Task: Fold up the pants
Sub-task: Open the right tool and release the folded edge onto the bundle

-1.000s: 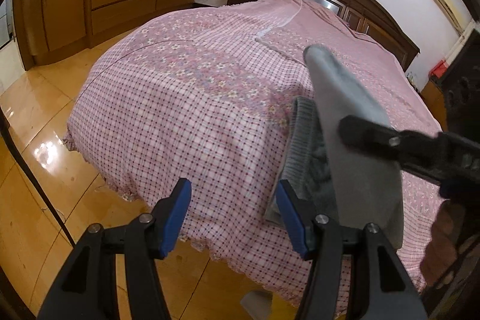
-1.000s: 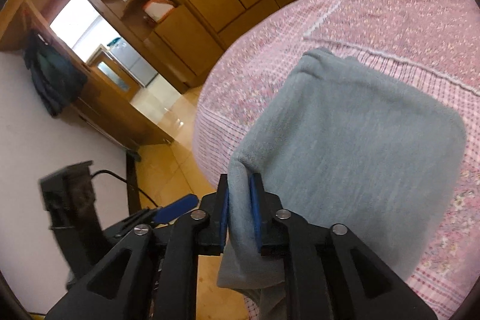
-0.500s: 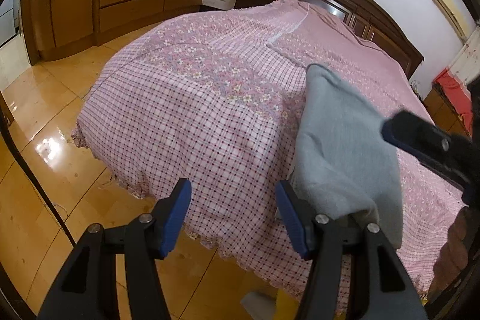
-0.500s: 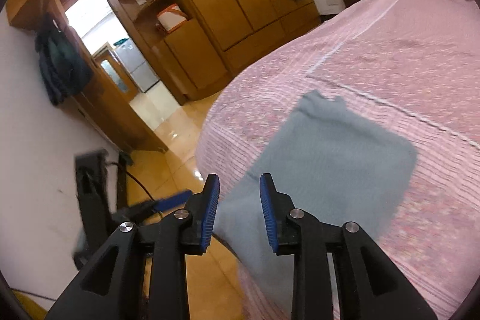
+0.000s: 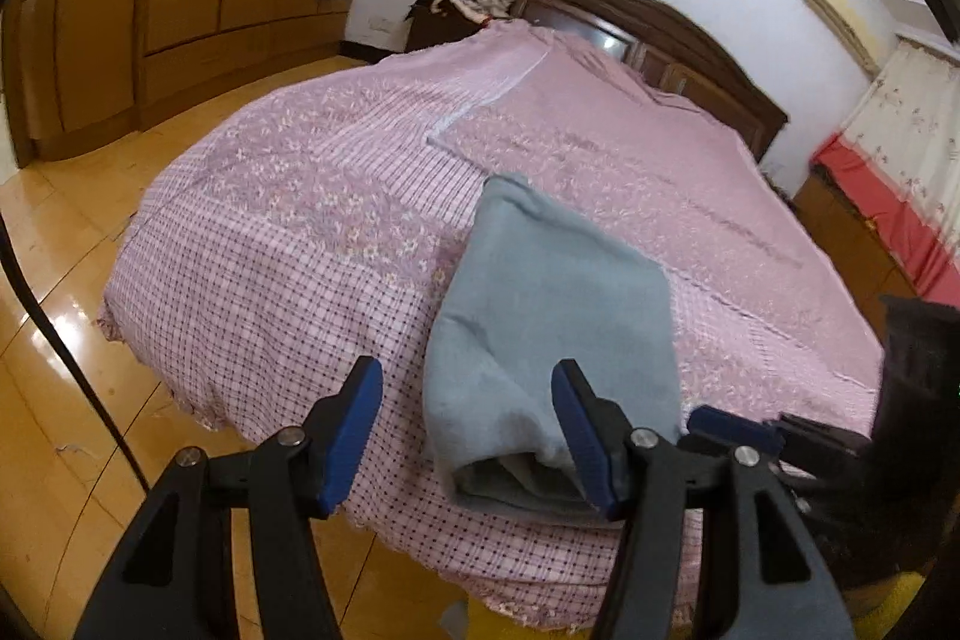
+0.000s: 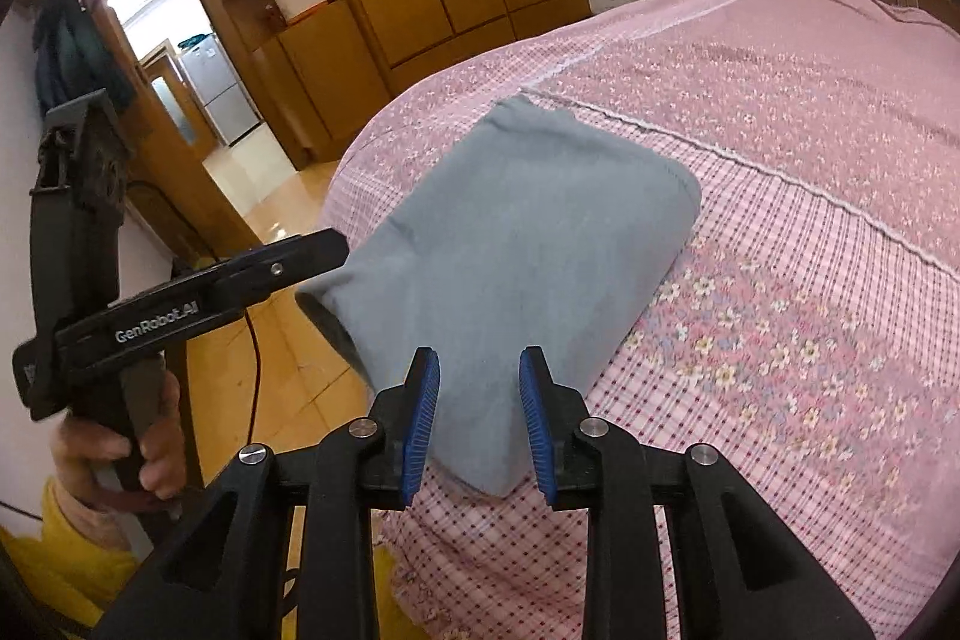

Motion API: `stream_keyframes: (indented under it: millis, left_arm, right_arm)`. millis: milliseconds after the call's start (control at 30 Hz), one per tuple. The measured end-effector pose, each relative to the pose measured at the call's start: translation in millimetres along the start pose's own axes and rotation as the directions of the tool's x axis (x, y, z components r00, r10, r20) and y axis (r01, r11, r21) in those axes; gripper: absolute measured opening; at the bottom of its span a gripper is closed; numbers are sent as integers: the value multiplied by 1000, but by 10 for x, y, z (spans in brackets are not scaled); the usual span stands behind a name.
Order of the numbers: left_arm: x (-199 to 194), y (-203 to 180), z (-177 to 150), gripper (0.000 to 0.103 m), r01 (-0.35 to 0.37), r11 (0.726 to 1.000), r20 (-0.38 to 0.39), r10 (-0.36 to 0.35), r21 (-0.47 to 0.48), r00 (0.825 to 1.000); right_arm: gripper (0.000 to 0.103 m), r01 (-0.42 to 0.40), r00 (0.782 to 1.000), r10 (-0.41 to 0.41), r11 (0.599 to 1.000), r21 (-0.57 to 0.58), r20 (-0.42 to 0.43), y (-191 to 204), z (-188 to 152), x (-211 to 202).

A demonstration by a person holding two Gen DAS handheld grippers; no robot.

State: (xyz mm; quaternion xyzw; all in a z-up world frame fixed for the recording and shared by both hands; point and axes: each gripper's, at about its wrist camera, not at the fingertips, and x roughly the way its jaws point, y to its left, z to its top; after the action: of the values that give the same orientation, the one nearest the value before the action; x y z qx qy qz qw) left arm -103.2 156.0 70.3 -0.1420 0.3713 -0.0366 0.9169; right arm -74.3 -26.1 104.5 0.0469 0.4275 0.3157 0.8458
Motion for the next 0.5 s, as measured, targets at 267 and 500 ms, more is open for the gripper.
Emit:
stream_keyframes:
  millis: [267,500]
  left_arm:
    - [89,-169,-100,28,65,997,-9,-65,31,998]
    - [354,68,-251,28,-39,999,-77,40,19,996]
  right_arm:
    - [29,-14,1000,14,1000,4,-13,18,-59,58]
    - [29,-7,999,7,1000,3,-54,-18,-84,223]
